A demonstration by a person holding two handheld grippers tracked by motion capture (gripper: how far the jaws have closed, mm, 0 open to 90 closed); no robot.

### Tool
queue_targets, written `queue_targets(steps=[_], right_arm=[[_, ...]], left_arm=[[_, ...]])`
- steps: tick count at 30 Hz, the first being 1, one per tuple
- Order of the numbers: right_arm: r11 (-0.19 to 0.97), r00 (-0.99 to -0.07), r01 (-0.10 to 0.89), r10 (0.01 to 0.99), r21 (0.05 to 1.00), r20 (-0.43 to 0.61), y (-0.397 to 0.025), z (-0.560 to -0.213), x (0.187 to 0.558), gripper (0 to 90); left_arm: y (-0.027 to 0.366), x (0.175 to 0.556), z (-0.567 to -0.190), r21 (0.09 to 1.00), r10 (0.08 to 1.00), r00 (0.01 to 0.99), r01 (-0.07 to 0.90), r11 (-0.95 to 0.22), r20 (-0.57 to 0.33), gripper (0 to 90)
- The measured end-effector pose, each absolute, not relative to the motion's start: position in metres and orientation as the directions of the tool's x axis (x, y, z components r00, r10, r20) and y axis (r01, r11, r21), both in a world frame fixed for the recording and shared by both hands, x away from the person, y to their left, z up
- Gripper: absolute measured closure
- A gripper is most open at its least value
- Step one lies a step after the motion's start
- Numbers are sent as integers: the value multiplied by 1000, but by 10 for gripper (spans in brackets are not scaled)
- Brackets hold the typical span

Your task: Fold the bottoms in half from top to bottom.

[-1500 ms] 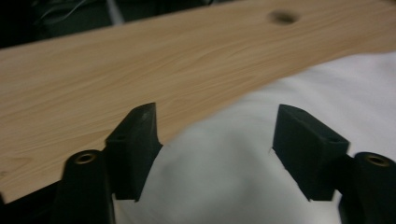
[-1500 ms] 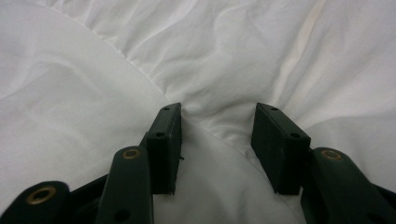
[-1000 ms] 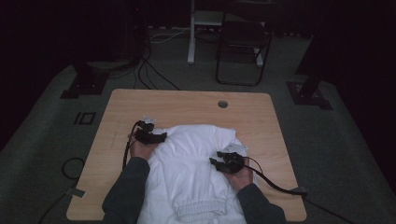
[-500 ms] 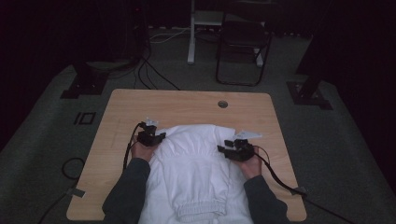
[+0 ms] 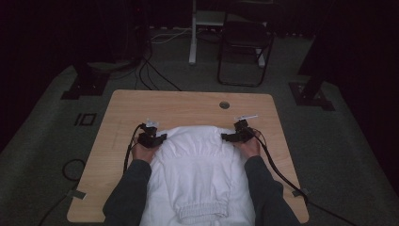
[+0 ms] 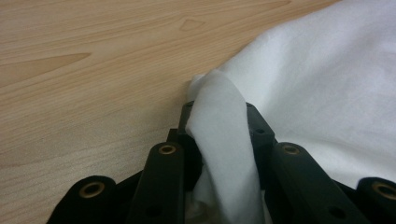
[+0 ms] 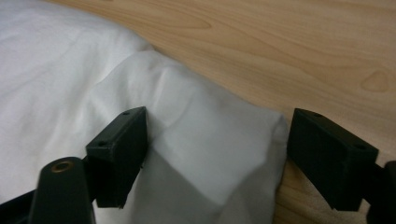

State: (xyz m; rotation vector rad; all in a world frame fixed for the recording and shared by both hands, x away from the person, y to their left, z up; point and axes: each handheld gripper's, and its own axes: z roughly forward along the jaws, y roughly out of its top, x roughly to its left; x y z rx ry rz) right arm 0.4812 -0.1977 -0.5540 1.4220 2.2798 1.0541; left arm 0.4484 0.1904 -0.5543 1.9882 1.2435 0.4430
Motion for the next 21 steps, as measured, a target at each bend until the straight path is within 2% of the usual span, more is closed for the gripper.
queue_targets(steps=[3,6,8,9,11,13,17,21], right_arm=[[285,-503,654,856,701,121,-197,-555,479,259],[296,-509,650,853,700,112,-196,-554,477,379],[291,-515,653,847,699,129,-196,-553,477,495],[287,-518,659,843,696,143,-196,-552,478,590],[277,-520,674,836,684,174,-196,-551,479,727],[277,-529,679,827,680,192,-197,-552,481,808],[287,-540,661,824,693,174,-198,-549,477,841],[276,-555,618,816,737,160,-203,-538,471,843]], left_arm=[[191,449,-554,738,878,470,625,-256,-93,745],[191,449,-554,737,878,469,626,-255,-94,745],[191,449,-554,737,879,467,628,-251,-98,745],[191,449,-554,737,879,466,629,-249,-101,746],[192,449,-554,737,879,463,632,-237,-114,749],[193,450,-554,736,877,465,635,-234,-122,759],[199,451,-550,716,871,463,663,-219,-163,799],[205,448,-535,741,860,470,647,-182,-199,815]])
